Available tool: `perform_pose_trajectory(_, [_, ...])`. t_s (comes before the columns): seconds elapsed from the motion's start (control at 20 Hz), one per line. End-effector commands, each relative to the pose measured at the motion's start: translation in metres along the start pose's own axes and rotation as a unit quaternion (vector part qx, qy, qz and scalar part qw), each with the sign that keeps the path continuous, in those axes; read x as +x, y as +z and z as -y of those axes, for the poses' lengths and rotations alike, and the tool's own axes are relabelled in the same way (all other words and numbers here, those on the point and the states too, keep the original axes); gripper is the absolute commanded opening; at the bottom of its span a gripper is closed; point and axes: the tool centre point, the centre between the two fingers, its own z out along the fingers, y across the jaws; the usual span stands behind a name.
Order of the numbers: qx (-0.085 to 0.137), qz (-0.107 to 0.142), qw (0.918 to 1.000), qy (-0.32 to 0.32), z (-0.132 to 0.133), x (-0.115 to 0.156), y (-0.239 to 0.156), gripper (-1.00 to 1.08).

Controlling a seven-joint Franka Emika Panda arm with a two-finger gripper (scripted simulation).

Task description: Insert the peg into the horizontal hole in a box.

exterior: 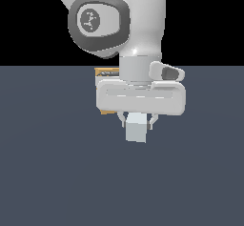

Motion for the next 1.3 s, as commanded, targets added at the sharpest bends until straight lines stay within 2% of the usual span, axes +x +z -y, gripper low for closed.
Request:
perform_pose_trajectory(0.0, [-0.002, 0.000, 0.9987, -0.050, -0.010, 0.016, -0.006, -1.00])
perform_pose_trajectory(0.3, [-0.002, 0.000, 0.9890, -0.148, -0.020, 0.050, -0.014, -1.00])
perform_pose_trajectory(0.6, [-0.002, -0.001, 0.9776, -0.210, -0.023, 0.073, -0.018, -1.00])
perform_pose_trajectory(0.85, [-0.002, -0.001, 0.9718, -0.236, -0.023, 0.083, -0.020, -1.00])
perform_pose_trajectory(1.25, [0.000, -0.001, 0.9710, -0.239, -0.022, 0.084, -0.019, -1.00])
